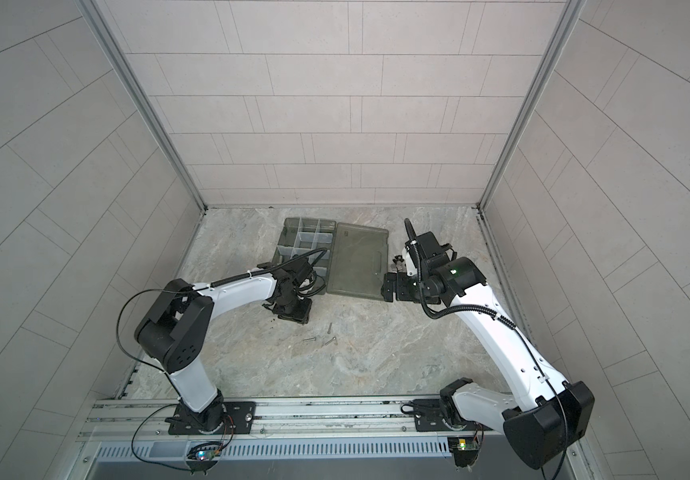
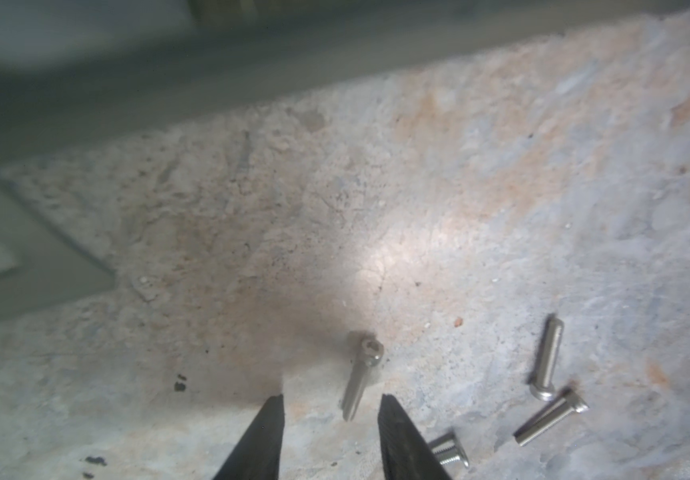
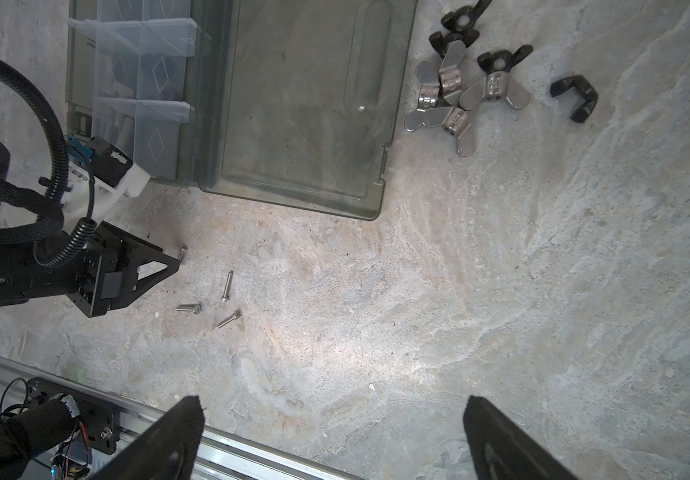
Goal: Sort the screws and nuts into containers
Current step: 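Lower the left gripper onto a small silver screw, then close the left gripper on the silver screw's head and lift it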
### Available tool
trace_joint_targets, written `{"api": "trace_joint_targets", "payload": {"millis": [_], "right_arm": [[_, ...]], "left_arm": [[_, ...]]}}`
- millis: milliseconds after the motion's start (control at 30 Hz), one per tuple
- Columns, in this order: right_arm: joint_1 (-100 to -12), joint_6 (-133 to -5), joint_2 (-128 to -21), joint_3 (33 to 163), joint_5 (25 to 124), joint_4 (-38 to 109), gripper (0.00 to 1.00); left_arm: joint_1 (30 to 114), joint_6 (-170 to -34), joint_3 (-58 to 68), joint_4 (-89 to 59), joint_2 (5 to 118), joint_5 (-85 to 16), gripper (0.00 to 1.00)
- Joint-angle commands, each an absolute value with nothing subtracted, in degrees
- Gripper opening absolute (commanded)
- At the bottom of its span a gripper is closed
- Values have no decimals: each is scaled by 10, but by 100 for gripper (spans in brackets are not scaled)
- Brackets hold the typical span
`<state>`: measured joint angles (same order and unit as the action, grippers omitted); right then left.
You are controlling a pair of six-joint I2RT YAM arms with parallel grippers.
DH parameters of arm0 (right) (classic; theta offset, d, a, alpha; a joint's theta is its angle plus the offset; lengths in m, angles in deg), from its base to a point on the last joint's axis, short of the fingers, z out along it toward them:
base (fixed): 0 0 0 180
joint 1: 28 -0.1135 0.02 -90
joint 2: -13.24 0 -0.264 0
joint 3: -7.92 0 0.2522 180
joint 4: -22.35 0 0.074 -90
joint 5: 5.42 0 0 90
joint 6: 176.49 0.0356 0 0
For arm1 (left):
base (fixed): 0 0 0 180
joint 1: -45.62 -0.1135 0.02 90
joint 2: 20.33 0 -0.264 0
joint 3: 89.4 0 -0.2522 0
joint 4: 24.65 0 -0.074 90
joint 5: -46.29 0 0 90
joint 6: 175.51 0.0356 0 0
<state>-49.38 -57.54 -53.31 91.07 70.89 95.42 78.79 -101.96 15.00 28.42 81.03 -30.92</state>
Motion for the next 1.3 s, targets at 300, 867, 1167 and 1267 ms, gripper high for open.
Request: {"api": "trace_joint_targets", "payload": {"millis": [300, 867, 1167, 1267], "right_arm": [[-496, -571, -499, 886, 723, 970, 99], [-496, -574, -463, 874, 730, 990, 99], [-496, -575, -469, 877, 725, 977, 99], [-496, -576, -474, 878, 721, 971, 99]], "left_arm": [[821, -1020, 141, 302, 848, -350, 30], [841, -1022, 116, 334, 850, -366, 7], [842, -1014, 46, 406, 815, -383, 6], [839, -1007, 11, 433, 805, -397, 7]]}}
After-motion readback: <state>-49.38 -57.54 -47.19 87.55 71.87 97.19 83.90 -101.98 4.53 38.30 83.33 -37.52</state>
